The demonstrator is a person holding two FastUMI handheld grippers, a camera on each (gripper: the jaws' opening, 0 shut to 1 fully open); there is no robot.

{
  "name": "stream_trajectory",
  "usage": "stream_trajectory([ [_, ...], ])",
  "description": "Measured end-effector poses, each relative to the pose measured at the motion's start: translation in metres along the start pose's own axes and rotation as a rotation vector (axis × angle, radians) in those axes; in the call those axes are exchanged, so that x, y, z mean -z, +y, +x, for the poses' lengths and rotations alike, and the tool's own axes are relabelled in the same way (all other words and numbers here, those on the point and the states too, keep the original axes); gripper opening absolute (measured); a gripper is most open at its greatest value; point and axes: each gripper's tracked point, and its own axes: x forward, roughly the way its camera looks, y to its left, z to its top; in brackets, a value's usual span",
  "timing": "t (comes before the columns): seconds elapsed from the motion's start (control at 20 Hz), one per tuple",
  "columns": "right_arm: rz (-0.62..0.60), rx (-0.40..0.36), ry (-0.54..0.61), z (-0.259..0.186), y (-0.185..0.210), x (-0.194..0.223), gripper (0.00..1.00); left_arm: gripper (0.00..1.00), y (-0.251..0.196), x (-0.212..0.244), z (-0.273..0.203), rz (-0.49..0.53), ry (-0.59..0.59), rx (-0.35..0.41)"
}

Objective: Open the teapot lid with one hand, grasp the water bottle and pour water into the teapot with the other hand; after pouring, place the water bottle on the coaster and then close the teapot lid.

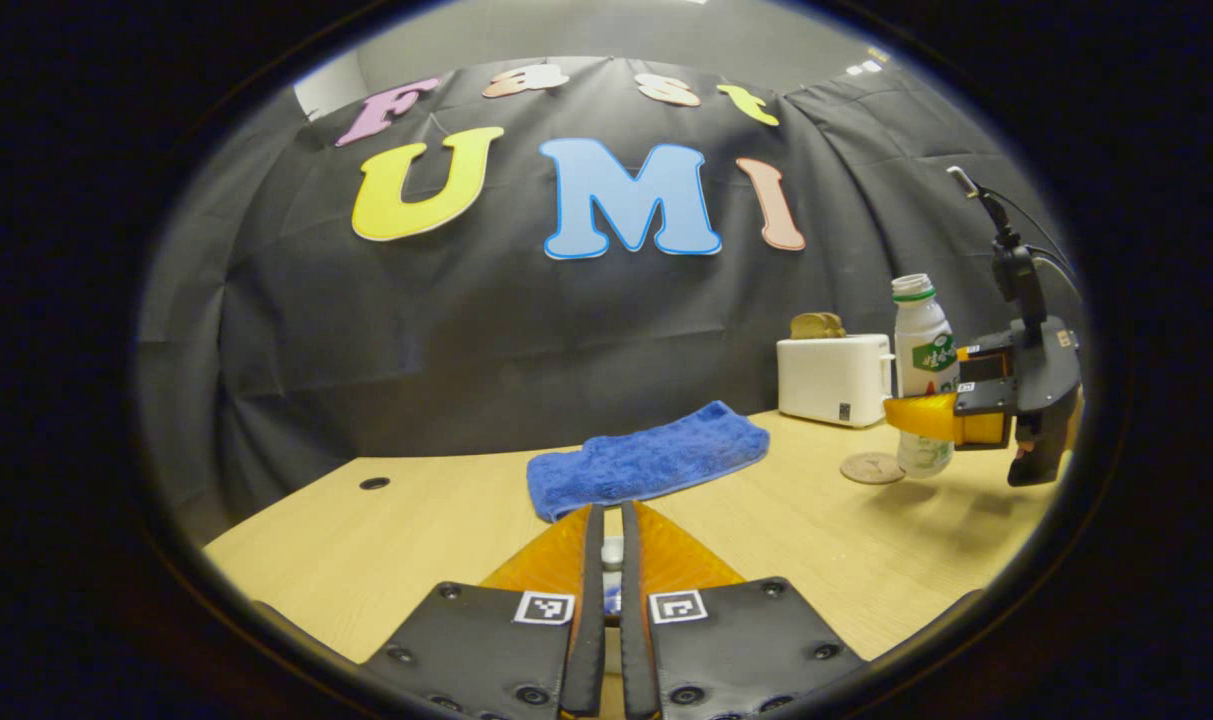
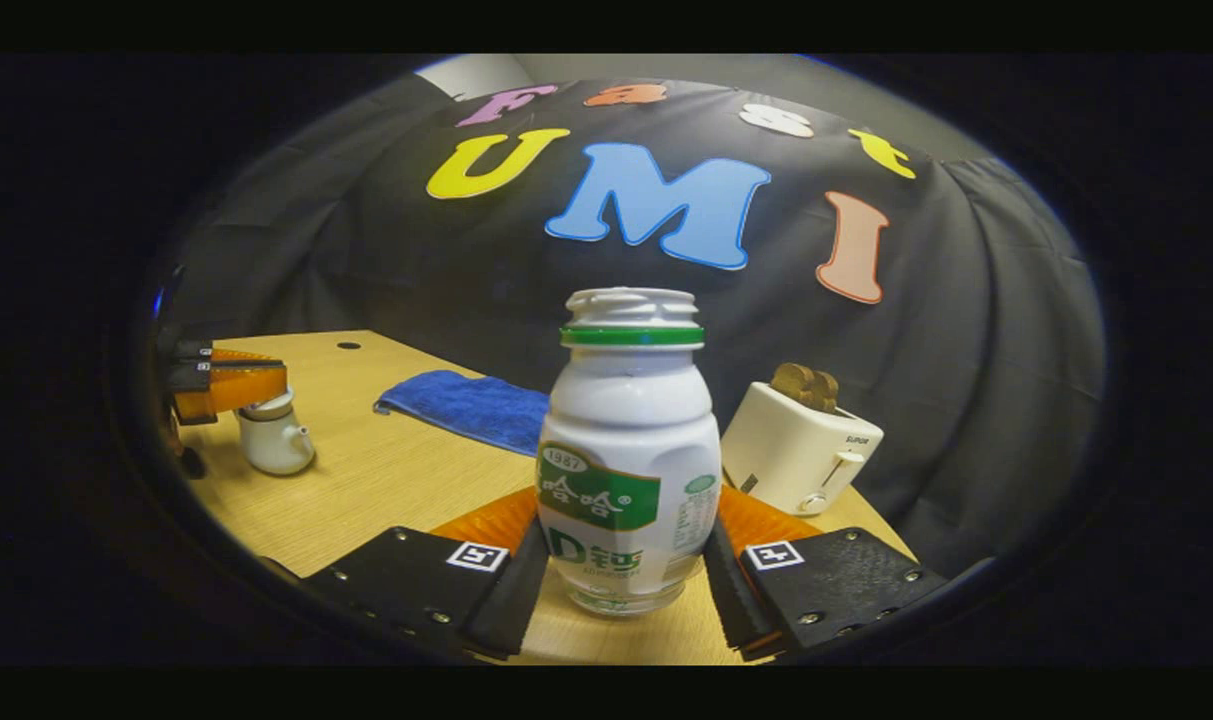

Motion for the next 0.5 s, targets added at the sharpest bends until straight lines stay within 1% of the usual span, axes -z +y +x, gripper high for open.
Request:
stream_trajectory([
  [0.25, 0.009, 0.003, 0.015, 0.005, -0.001, 0.002, 0.71, 0.17, -0.001, 0.011, 0.002, -0.008, 0.038, 0.015],
  [0.3, 0.008, 0.005, 0.013, 0.005, -0.002, 0.002, 0.71, 0.14, -0.001, 0.011, 0.002, -0.018, 0.036, 0.019],
  [0.4, 0.005, 0.012, 0.011, 0.007, -0.004, 0.001, 0.71, 0.24, 0.007, 0.005, 0.0, -0.058, 0.013, 0.009],
  [0.5, 0.016, 0.02, 0.005, 0.008, -0.008, -0.001, 0.71, 0.41, 0.014, -0.003, -0.006, -0.086, -0.018, -0.007],
])
